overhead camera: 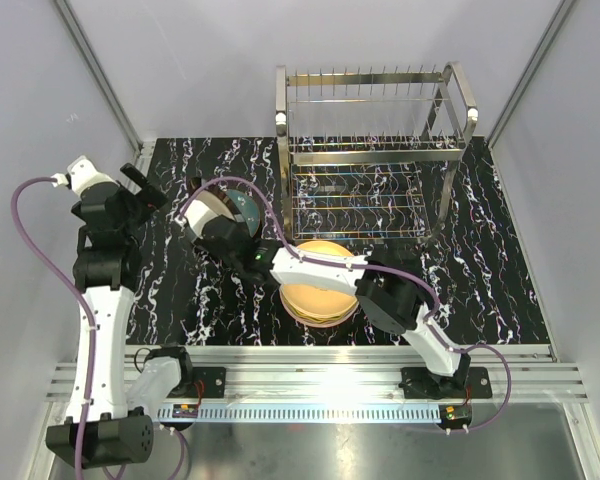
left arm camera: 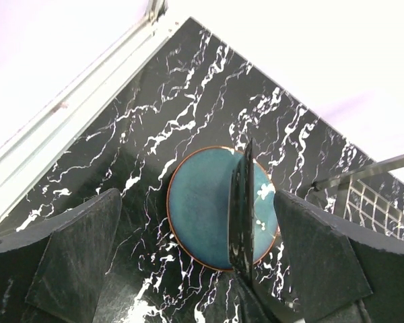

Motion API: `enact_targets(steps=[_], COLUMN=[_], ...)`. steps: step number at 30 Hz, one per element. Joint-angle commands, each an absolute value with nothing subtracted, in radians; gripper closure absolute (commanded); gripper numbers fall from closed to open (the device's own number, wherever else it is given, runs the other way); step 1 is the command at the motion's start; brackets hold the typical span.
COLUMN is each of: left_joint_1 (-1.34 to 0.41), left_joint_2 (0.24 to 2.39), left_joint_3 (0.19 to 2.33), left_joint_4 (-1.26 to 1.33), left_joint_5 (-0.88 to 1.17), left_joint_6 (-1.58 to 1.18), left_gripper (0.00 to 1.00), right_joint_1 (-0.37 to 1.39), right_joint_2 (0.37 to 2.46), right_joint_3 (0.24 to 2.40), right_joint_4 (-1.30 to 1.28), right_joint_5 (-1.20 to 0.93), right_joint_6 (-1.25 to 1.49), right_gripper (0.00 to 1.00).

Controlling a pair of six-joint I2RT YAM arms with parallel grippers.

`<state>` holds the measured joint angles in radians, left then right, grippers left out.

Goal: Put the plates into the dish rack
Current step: Insert the plate into the dish rack

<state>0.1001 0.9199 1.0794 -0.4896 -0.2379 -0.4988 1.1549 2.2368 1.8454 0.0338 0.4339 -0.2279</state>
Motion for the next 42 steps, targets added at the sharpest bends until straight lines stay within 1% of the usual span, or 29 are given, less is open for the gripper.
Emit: enact_targets(steps=[1, 7, 9, 16, 21, 29, 39, 42], left_joint_1=[0.094, 0.084, 0.078, 0.041, 0.04, 0.032, 0.012, 0.005], left_joint_2=[0.879, 0.894, 0.896, 0.894, 0.919, 0.93, 0.934, 0.936], left_joint_3=[1.068, 1.063, 1.062, 1.052, 1.049, 1.046, 1.042, 1.043], left_joint_4=[-0.443, -0.442, -0.442, -0.431, -0.428, -0.425, -0.42, -0.423], left_joint_5=[-0.278, -0.267, -0.267, -0.247, -0.209, -0.181, -0.166, -0.166], left_joint_6=[-0.506, -0.505, -0.505, -0.485, -0.495, -0.506, -0.506, -0.502], left_gripper=[0.01, 0.01, 0.01, 0.01, 0.01, 0.01, 0.01, 0.01], right_joint_1=[1.14, 1.132, 1.134, 1.137, 1.152, 1.161, 1.166, 1.167], right_joint_2=[2.076, 2.014, 1.988, 1.876, 1.793, 1.68, 1.651, 1.649], right_joint_3=[1.884, 1.893, 1.913, 1.901, 1.95, 1.973, 2.144, 2.204], right_joint_4=[0.16, 0.163, 0.129, 0.118, 0.063, 0.106, 0.084, 0.094], right_joint_5=[0.514, 0.506, 0.505, 0.459, 0.405, 0.394, 0.365, 0.385], right_joint_6=[-0.219, -0.204, -0.177, -0.107, -0.092, -0.101, -0.13, -0.158], right_gripper=[1.0, 1.0, 1.0, 1.0, 1.0, 1.0, 1.0, 1.0])
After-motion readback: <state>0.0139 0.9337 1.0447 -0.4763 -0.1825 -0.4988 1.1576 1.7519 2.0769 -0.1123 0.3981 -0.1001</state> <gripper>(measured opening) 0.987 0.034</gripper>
